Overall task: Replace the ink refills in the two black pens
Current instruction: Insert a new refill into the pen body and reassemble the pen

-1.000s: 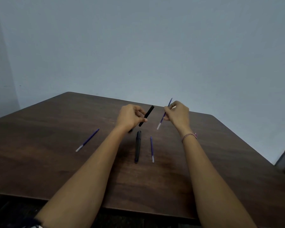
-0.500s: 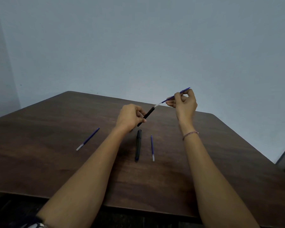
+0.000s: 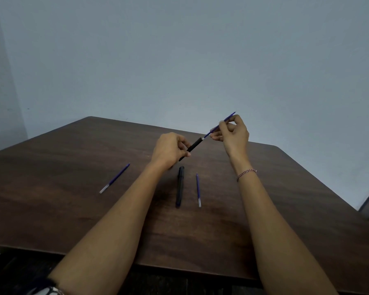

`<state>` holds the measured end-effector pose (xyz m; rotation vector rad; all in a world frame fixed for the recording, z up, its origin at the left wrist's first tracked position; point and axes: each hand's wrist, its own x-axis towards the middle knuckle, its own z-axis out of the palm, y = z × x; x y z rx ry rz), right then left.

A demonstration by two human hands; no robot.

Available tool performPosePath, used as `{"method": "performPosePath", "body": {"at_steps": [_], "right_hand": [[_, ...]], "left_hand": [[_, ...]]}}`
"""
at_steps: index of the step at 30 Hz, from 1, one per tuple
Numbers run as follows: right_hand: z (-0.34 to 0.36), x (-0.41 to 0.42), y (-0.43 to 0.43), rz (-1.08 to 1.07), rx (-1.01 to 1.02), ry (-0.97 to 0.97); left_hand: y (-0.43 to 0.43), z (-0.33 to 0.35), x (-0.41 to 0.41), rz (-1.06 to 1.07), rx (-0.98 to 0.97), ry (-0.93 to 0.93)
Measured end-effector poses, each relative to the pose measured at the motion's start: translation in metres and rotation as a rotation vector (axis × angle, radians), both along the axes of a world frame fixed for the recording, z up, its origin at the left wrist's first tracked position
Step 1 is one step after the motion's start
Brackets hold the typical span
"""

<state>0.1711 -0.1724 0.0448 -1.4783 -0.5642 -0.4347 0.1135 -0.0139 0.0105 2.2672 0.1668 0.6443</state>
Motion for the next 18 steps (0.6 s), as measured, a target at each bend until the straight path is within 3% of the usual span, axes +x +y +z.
{"method": "performPosePath", "body": {"at_steps": [10, 18], "right_hand": [[-0.012, 0.0, 0.006, 0.053, -0.408, -0.04], [-0.008, -0.004, 0.006, 0.035, -0.216, -0.03]], "left_hand": [[0.0, 0.0, 0.001, 0.037, -0.008, -0.053], [0.001, 0.002, -0.001, 0.043, -0.028, -0.084]]}}
